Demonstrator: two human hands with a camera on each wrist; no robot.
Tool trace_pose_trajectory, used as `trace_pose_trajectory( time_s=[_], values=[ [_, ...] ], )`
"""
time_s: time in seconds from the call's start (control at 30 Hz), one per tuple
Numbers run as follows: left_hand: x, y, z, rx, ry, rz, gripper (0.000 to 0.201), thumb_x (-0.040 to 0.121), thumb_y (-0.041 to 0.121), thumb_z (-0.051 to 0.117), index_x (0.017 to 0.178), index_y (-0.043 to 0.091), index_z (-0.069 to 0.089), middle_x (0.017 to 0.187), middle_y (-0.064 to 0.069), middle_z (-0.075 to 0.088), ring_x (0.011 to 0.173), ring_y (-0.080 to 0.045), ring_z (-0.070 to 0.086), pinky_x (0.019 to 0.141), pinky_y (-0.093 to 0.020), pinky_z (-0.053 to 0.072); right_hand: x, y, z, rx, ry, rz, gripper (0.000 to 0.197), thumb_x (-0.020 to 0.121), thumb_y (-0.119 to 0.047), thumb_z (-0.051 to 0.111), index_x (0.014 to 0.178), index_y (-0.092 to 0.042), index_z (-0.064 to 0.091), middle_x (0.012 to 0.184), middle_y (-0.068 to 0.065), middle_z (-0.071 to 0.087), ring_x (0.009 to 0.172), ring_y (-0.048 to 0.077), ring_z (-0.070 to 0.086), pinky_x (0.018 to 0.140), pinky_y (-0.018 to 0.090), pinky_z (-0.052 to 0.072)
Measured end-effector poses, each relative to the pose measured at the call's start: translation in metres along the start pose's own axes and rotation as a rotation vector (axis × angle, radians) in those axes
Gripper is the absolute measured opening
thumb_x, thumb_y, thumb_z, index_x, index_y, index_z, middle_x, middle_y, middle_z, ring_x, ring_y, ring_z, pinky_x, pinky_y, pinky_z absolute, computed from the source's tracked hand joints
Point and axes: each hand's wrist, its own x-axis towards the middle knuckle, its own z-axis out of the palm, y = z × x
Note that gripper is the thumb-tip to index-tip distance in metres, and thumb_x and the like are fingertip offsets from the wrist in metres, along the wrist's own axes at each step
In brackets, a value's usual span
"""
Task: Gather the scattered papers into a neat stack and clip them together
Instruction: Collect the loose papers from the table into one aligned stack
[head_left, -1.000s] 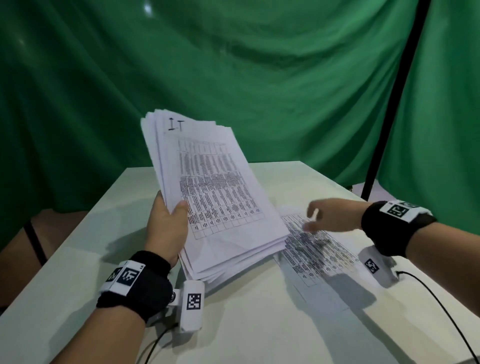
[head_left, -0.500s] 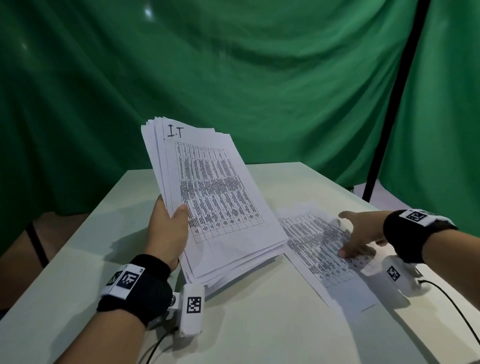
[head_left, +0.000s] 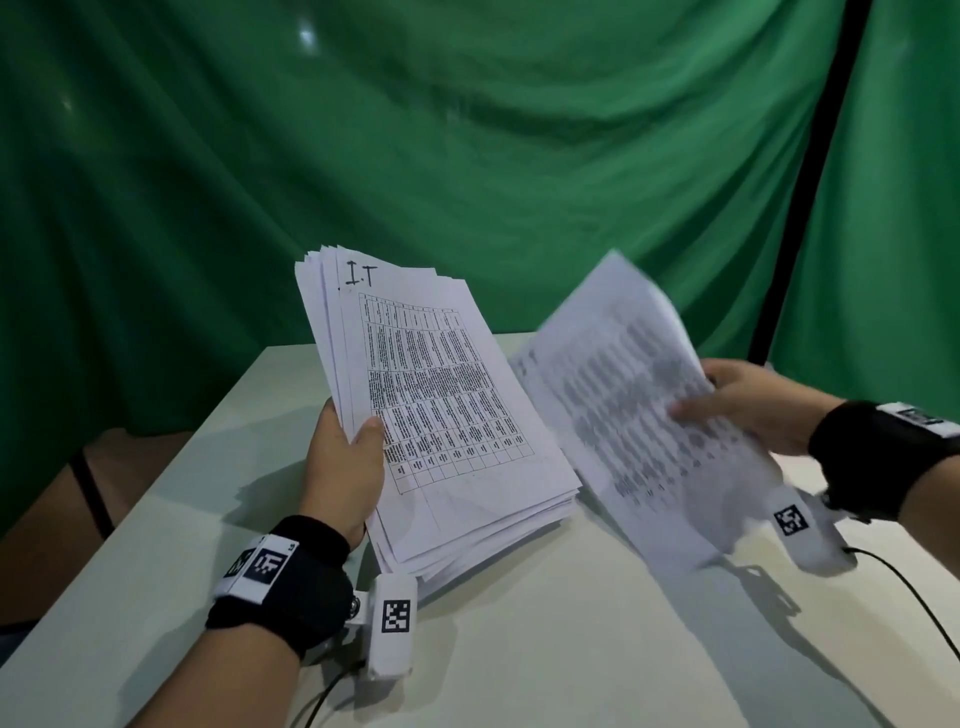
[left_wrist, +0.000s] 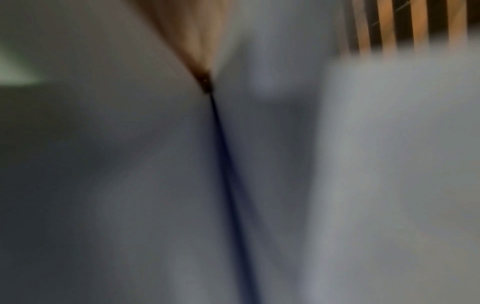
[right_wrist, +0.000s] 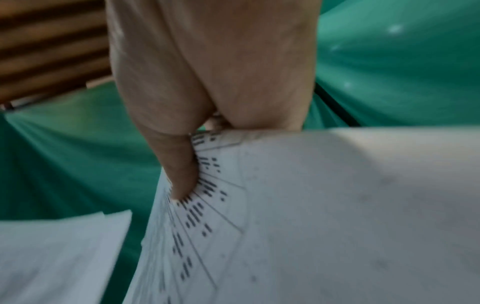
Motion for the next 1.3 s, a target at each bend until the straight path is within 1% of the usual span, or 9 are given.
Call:
trace_pose_trajectory(
  time_s=[0.2,0.4,0.5,0.7,0.77,0.9,1.0,1.1,1.3],
  values=[
    [-0.002,0.001,0.000,0.001,-0.012,-0.001,0.028,0.110,0.010,0.052,0.130,0.028,0.054,0.121,0.011,0.069,0.112,-0.010,0.065,0.104,-0.038,0.049,-0.024,-0.071,0.000,0.415,-0.048,-0.253,0.052,0.088,0.001,0.065,0.140,-0.001,0.057,0.128,0.028,0.072,0.103,0.038,0.078,0.079,0.047,0.067],
    [-0.005,0.004,0.006,-0.017,-0.054,-0.020,0.028,0.109,0.014,0.053,0.132,0.029,0.056,0.125,0.007,0.072,0.117,-0.018,0.068,0.108,-0.044,0.050,-0.011,-0.064,0.045,0.338,-0.132,-0.108,0.043,0.097,-0.007,0.070,0.138,0.000,0.059,0.124,0.023,0.076,0.111,0.043,0.075,0.096,0.058,0.060],
    [-0.011,0.008,0.011,-0.038,-0.116,-0.015,0.031,0.110,0.013,0.052,0.136,0.031,0.053,0.126,0.015,0.069,0.121,-0.009,0.064,0.107,-0.036,0.047,-0.005,-0.052,0.076,0.302,-0.095,-0.045,0.041,0.096,-0.009,0.074,0.134,-0.003,0.060,0.117,0.021,0.079,0.105,0.042,0.077,0.097,0.062,0.059],
    [-0.016,0.009,0.014,-0.036,-0.194,-0.018,0.035,0.111,0.020,0.051,0.142,0.036,0.055,0.132,0.017,0.072,0.127,-0.009,0.065,0.116,-0.040,0.046,0.000,-0.049,0.118,0.289,-0.134,-0.023,0.069,0.072,-0.032,0.088,0.131,-0.010,0.060,0.115,0.014,0.081,0.105,0.037,0.078,0.098,0.058,0.060],
    [-0.018,0.011,0.015,-0.060,-0.206,-0.020,0.029,0.112,0.031,0.049,0.139,0.038,0.058,0.130,0.019,0.073,0.126,-0.006,0.066,0.114,-0.037,0.047,0.000,-0.053,0.126,0.291,-0.163,-0.043,0.060,0.080,-0.032,0.086,0.130,-0.009,0.062,0.114,0.012,0.081,0.105,0.034,0.079,0.100,0.054,0.060],
    [-0.019,0.018,0.016,-0.074,-0.191,-0.003,0.075,0.091,0.074,0.057,0.155,0.035,0.046,0.148,0.016,0.062,0.141,-0.010,0.055,0.122,-0.044,0.040,-0.002,-0.063,0.138,0.336,-0.128,-0.130,0.038,0.095,-0.024,0.077,0.126,-0.006,0.064,0.111,0.011,0.082,0.100,0.031,0.080,0.090,0.046,0.065],
    [-0.014,0.030,0.016,0.038,-0.147,0.123,0.054,0.104,0.039,0.061,0.155,0.032,0.045,0.144,0.012,0.064,0.135,-0.011,0.059,0.119,-0.044,0.044,0.000,-0.072,0.140,0.439,-0.053,-0.202,0.039,0.103,-0.038,0.066,0.127,-0.008,0.058,0.118,0.013,0.079,0.105,0.031,0.078,0.091,0.050,0.064],
    [0.002,0.043,0.016,0.114,-0.116,0.182,0.060,0.104,0.038,0.058,0.159,0.028,0.038,0.150,0.007,0.059,0.140,-0.014,0.055,0.121,-0.047,0.042,0.007,-0.079,0.136,0.540,0.034,-0.311,0.029,0.108,-0.027,0.058,0.132,-0.010,0.059,0.127,0.014,0.075,0.115,0.033,0.074,0.102,0.058,0.057],
    [0.027,0.070,0.037,0.143,-0.046,0.273,0.039,0.109,0.025,0.053,0.148,0.031,0.051,0.129,0.016,0.065,0.122,-0.005,0.061,0.114,-0.038,0.045,0.021,-0.093,0.147,0.460,0.338,-0.597,0.026,0.099,-0.013,0.071,0.118,-0.031,0.070,0.115,-0.006,0.080,0.106,0.014,0.076,0.092,0.033,0.060]
  ],
)
